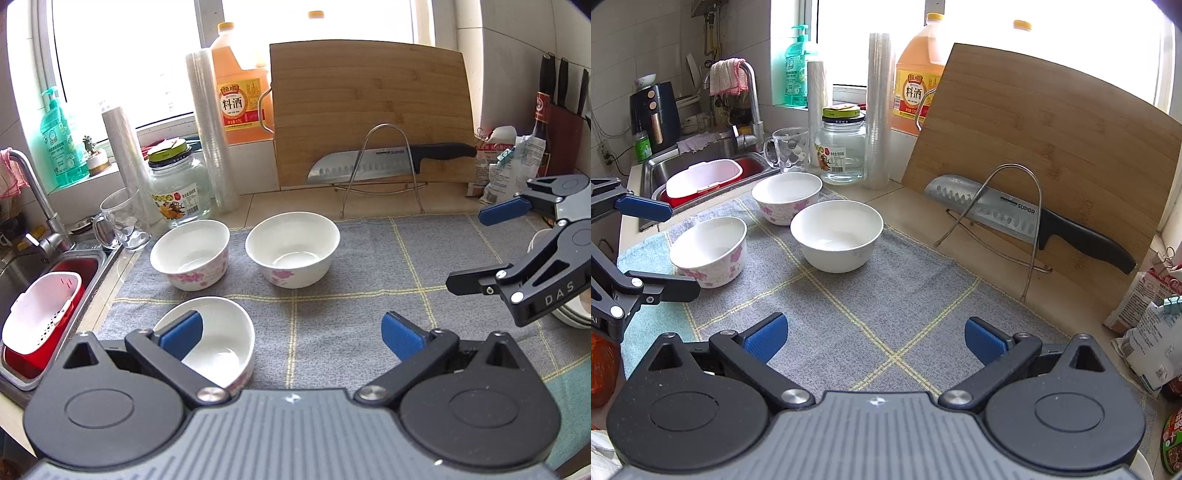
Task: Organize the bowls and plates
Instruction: 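Reach the left tool to a white bowl rim and close on it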
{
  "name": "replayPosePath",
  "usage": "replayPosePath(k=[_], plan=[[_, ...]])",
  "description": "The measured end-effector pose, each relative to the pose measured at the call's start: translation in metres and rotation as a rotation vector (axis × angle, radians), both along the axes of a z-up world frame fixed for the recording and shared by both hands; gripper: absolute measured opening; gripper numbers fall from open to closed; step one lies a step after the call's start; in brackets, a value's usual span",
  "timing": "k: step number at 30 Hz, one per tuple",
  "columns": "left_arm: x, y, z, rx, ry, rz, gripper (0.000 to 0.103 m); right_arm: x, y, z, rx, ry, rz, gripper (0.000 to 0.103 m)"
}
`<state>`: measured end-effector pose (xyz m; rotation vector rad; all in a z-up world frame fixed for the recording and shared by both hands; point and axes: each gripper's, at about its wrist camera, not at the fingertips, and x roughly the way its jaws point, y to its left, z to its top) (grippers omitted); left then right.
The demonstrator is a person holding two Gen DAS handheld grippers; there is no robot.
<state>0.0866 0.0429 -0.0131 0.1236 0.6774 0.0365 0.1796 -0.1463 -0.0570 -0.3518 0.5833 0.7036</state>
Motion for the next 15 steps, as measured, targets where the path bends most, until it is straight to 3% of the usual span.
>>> replayPosePath(k=[8,15], plan=[[0.009,0.045,-0.008,-0.025,0.013,-0.059,0.102,-0.018,0.040,-0.016,-0.036,0.036,0.035,0.103],[0.023,0.091,-0.014,-0.036,0.029,-0.152,0.102,-0.036,0.091,-0.034,-0.071,0.068,-0.017,0.103]])
